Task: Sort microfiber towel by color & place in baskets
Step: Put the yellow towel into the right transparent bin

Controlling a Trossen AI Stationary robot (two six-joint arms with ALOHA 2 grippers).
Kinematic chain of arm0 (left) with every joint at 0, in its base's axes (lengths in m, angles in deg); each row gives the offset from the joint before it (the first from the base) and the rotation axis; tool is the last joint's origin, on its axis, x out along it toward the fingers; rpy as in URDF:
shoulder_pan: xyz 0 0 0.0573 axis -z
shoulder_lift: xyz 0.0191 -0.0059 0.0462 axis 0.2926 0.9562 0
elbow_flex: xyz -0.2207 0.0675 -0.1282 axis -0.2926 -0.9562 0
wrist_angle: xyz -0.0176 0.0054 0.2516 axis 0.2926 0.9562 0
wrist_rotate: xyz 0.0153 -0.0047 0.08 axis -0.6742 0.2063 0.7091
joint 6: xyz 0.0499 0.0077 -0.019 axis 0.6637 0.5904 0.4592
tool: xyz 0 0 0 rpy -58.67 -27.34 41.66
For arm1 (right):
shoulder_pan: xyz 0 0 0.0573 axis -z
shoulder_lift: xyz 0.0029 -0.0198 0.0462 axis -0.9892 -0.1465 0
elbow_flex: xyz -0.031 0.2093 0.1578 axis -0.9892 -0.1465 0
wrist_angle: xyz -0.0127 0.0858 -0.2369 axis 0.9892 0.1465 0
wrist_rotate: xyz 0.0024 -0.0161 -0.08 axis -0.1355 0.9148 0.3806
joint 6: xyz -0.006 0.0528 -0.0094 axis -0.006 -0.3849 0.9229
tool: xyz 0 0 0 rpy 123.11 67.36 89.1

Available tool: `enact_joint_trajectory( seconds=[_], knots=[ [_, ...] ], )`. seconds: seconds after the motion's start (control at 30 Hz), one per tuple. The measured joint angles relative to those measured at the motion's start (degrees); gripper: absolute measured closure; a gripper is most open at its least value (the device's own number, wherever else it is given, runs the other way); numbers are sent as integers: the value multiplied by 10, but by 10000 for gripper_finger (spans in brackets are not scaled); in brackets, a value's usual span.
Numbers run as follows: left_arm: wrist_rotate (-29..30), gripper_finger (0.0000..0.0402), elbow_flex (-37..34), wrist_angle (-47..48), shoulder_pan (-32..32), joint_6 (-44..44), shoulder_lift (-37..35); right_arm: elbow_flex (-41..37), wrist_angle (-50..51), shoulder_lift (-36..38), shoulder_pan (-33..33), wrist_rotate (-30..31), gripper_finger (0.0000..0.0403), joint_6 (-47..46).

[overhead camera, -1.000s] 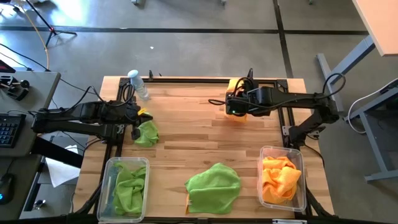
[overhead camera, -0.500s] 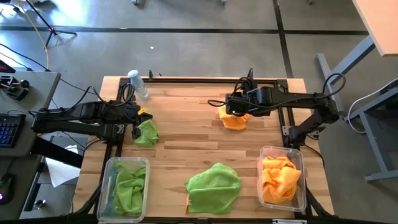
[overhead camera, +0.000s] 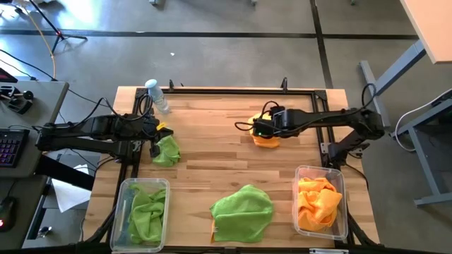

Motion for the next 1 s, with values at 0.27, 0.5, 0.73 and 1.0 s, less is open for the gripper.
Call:
enact_joint_trajectory(
  seconds=[0.27,0.5,0.73,1.0],
  knots=[
    [1,394,0,0,0,-11,0,-91,-135,0,26,-12,249,19],
    [3,394,0,0,0,-14,0,-146,-240,0,45,-9,249,67],
    [3,394,0,0,0,-14,0,-176,-318,0,53,-9,315,111],
    [3,394,0,0,0,-14,0,-175,-324,27,42,0,387,139]
  ],
)
